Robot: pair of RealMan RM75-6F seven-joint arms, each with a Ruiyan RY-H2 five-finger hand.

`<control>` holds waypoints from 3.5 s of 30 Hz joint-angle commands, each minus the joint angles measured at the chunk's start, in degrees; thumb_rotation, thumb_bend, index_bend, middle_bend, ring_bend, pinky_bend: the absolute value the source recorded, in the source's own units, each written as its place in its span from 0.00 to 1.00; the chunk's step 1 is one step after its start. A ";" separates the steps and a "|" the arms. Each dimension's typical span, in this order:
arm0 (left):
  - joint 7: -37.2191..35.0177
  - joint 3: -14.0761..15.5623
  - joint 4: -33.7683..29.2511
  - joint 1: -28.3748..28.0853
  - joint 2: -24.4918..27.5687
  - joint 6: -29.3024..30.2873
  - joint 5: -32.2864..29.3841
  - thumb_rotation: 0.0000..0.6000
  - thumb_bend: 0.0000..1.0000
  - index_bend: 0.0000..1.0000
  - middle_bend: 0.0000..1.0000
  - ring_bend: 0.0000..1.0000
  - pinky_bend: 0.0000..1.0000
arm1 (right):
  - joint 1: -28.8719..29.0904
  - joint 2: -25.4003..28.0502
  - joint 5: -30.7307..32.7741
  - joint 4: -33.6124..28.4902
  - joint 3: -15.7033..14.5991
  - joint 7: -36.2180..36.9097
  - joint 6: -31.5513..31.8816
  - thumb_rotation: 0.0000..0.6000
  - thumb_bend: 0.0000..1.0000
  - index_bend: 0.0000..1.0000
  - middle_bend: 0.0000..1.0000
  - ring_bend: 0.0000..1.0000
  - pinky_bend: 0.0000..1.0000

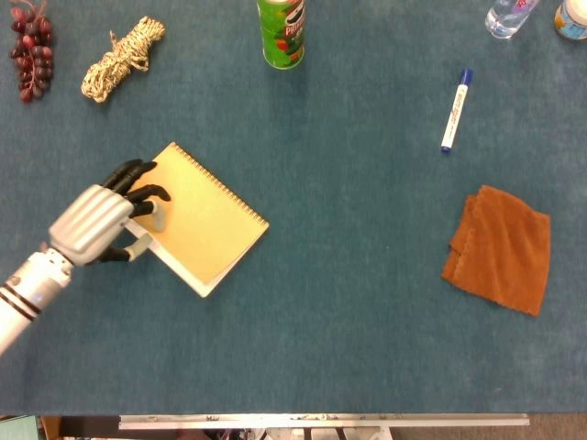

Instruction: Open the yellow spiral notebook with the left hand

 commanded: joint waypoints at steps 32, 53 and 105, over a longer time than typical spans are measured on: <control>17.82 -5.41 -29.13 -14.01 11.91 -15.42 2.45 1.00 0.47 0.74 0.27 0.00 0.00 | -0.76 -1.38 0.31 3.01 -0.32 2.79 0.22 1.00 0.25 0.26 0.25 0.06 0.11; 16.00 -1.15 -35.46 -13.53 24.18 -17.23 0.88 1.00 0.47 0.75 0.26 0.00 0.00 | -0.57 -2.00 0.10 3.41 -0.07 2.77 0.00 1.00 0.25 0.26 0.25 0.06 0.11; 30.77 -13.21 -41.46 -23.57 12.25 -37.85 -23.23 1.00 0.47 0.62 0.19 0.00 0.00 | -1.81 -3.37 0.96 6.76 -0.20 5.95 0.09 1.00 0.25 0.26 0.24 0.06 0.11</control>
